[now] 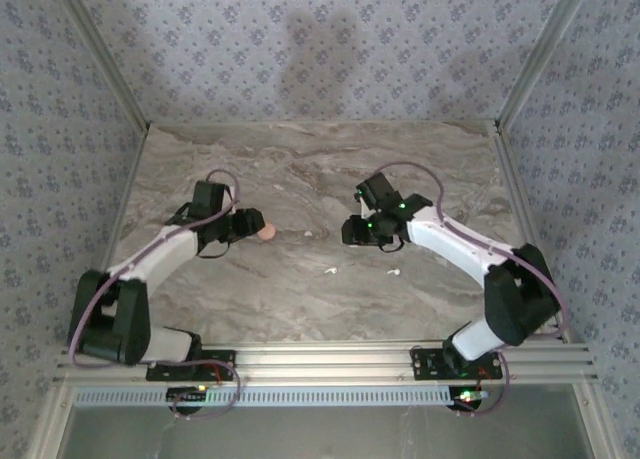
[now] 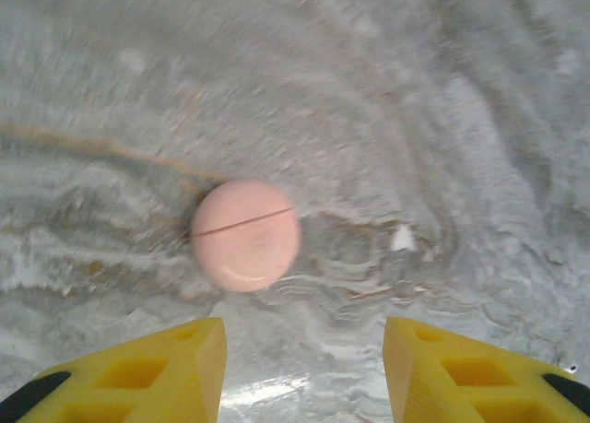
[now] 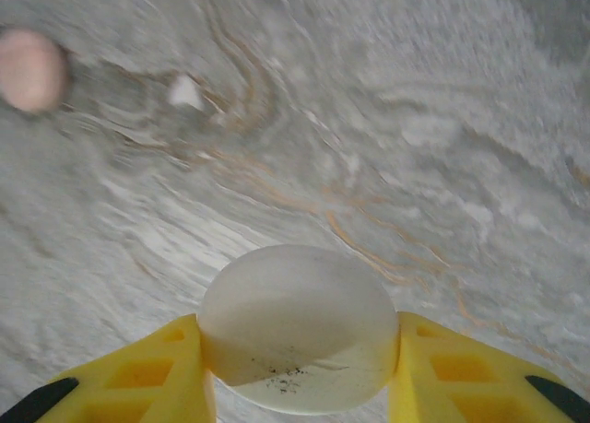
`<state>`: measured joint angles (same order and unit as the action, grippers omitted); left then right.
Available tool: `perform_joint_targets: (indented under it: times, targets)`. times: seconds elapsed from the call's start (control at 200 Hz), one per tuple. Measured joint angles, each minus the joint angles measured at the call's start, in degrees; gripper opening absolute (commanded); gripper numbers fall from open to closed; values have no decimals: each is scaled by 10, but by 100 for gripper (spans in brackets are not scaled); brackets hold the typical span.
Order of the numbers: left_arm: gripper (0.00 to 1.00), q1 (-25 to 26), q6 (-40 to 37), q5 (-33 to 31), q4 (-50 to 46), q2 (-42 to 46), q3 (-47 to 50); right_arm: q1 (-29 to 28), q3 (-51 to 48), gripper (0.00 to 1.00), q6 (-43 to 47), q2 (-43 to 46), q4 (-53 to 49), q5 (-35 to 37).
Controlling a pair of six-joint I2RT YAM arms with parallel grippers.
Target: Insert the wireless bluetooth earbuds into the charging case
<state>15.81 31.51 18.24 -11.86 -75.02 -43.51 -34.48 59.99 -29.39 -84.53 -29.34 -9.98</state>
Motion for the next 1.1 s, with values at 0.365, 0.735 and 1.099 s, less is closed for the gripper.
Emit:
perform_joint_targets:
  times: [0.365,0.735,1.099]
  targets:
    - [46,147,-203,0,260,136,143,2,-129,38,-21,137,257,-71]
    - [47,216,-333,30,490,107,204,-11,-170,39,-64,141,433,-157]
    - [46,226,-339,30,571,54,187,-43,-170,38,-86,127,479,-181]
